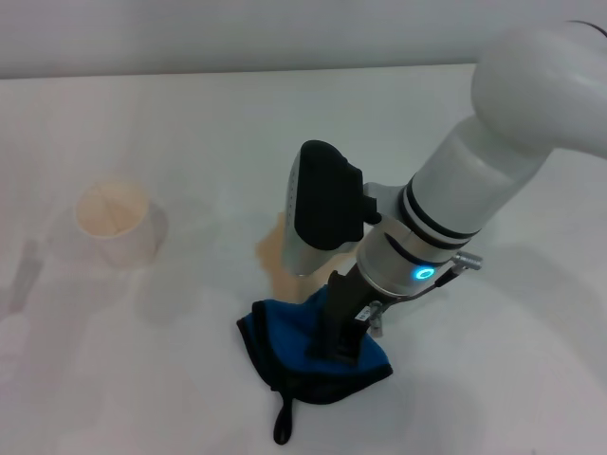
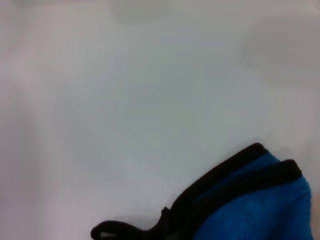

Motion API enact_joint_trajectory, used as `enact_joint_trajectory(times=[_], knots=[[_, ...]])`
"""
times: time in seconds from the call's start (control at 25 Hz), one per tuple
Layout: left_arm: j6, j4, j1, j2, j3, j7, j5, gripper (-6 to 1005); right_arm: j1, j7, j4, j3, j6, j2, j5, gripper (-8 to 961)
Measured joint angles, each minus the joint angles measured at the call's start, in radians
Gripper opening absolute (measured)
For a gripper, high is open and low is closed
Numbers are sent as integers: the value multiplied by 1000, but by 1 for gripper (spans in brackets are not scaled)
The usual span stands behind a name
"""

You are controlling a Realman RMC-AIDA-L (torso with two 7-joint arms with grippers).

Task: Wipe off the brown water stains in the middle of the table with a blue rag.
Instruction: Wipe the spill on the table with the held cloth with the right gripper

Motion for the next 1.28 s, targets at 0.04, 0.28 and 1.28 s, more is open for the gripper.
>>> enact_joint_trajectory(times=[0.04, 0.28, 1.28], knots=[[0, 0, 0, 0, 0, 0, 0, 876, 0, 0, 0, -6, 11, 0, 6, 55], [-6, 0, 0, 0, 0, -2, 0, 876, -4, 0, 9, -38, 101, 1, 28, 55], [-8, 0, 2, 0, 0, -14, 1, 876, -10, 1, 130, 150, 203, -13, -71, 52]])
